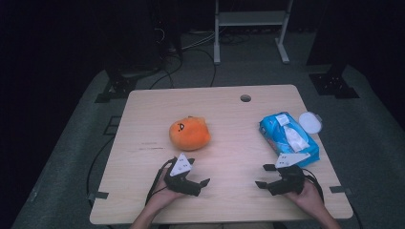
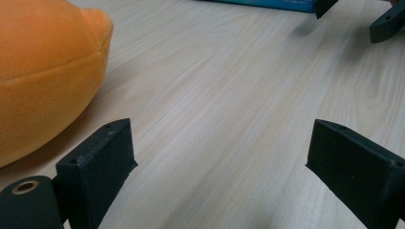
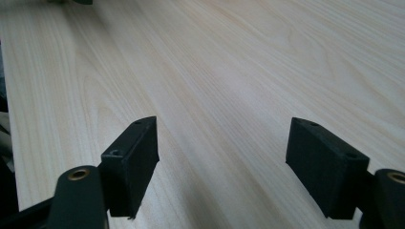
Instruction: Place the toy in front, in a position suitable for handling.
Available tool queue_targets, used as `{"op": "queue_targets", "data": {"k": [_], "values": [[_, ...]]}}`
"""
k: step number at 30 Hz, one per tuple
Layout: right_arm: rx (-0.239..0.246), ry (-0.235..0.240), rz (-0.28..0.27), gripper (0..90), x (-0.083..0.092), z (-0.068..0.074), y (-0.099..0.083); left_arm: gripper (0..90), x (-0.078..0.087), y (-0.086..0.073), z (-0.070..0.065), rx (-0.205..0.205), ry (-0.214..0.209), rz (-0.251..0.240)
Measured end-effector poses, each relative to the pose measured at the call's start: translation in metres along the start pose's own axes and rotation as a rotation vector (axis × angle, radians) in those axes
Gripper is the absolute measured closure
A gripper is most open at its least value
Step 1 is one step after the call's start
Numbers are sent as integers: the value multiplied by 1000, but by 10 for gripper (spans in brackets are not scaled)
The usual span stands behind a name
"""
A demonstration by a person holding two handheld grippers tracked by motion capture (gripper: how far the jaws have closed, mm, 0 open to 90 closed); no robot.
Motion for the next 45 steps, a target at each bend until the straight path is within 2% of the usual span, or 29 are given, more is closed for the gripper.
{"op": "queue_targets", "data": {"k": [5, 6, 7, 10, 12, 16, 23, 26, 29, 31, 32, 33, 38, 42, 43, 45], "values": [[-16, 18, -9, 253, 1, -1, 0, 85, -1, 1, -4, -5, -25, 5], [-14, 16, -17, 253, 2, -2, 1, 85, 1, 4, -6, 10, -48, -6], [-13, 17, -19, 253, 2, -2, 1, 85, 2, 6, -8, 8, -55, -11], [-17, 18, -12, 254, 1, -3, 0, 85, 5, 9, -10, -3, -51, -17], [-29, 29, -13, 253, 1, -3, -1, 85, 9, 15, -11, -9, -60, -28], [-40, 19, -25, 253, 4, -4, -1, 85, 15, 27, -8, -29, -55, -46], [-43, 5, -23, 253, 6, -6, -3, 85, 29, 45, 11, -29, -18, -74], [-53, -1, -27, 253, 7, -9, -4, 87, 37, 55, 26, -6, -1, -102], [-52, -5, -29, 253, 7, -9, -4, 88, 42, 61, 37, -8, 18, -106], [-53, -4, -25, 253, 7, -9, -4, 87, 45, 65, 46, 8, 27, -112], [-52, -5, -23, 253, 6, -10, -4, 87, 45, 65, 46, 8, 27, -112], [-52, -5, -19, 253, 6, -10, -4, 88, 49, 68, 55, 24, 34, -115], [-56, 1, -20, 253, 5, -10, -4, 87, 57, 77, 72, 72, 29, -142], [-60, 10, -26, 253, 5, -10, -4, 88, 62, 83, 86, 66, 61, -137], [-60, 10, -25, 253, 5, -10, -4, 88, 62, 83, 86, 66, 61, -137], [-61, 12, -22, 253, 5, -9, -4, 87, 63, 87, 97, 53, 83, -132]]}}
Point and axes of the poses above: each handheld gripper's, and its own axes: x roughly backward along the jaws, y roughly out of its top, z roughly to its left, the point moved 10 cm from there along -x, roughly forward along the jaws, and after that the axes turned 15 degrees about z, right-handed, at the moved point
